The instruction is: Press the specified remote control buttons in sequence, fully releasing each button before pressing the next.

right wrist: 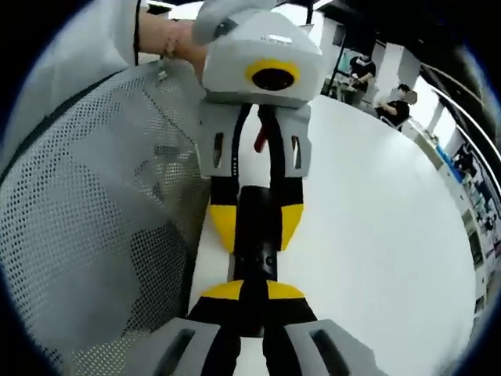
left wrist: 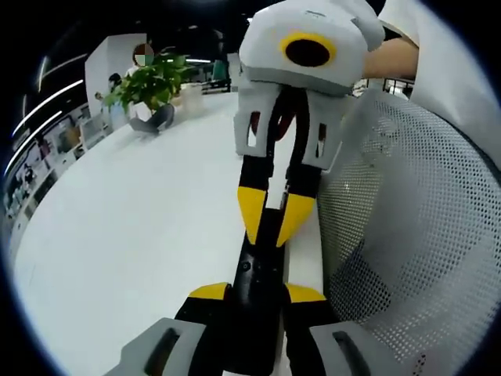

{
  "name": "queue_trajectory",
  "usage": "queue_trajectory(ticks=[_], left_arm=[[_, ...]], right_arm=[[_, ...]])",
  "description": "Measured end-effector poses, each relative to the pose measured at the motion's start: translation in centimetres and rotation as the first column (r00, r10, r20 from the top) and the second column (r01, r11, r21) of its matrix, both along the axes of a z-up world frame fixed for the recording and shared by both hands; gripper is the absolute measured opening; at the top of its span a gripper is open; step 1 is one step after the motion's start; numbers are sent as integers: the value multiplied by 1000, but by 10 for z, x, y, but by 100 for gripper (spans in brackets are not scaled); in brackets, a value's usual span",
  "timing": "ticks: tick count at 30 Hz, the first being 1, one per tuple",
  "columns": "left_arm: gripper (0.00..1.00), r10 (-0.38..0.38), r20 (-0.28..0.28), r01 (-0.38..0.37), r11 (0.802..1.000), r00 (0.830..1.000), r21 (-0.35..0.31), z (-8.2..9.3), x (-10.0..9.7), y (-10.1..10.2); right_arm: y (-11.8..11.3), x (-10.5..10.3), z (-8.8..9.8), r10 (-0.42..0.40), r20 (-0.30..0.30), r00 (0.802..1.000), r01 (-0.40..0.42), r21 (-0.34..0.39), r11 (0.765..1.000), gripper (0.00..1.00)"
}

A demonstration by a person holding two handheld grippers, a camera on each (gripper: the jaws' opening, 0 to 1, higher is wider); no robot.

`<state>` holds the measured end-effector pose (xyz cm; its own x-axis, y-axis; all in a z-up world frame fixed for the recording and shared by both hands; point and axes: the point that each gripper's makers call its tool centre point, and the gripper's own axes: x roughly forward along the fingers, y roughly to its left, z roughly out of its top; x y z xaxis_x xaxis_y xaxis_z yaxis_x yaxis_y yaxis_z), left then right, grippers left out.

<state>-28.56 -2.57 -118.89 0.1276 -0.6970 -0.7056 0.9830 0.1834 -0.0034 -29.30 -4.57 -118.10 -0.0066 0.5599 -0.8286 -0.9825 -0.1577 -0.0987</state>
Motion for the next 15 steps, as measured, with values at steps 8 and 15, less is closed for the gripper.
queue_trajectory(ticks=[8, 15], left_arm=[[25, 13, -2, -13, 1000, 1000, -9, 0, 0, 1], [25, 15, -2, -15, 1000, 1000, -12, 0, 0, 1]], right_arm=[[5, 5, -2, -193, -145, 970, 173, -143, 975, 5], [7, 7, -1, -357, -149, 922, 353, -58, 934, 4]])
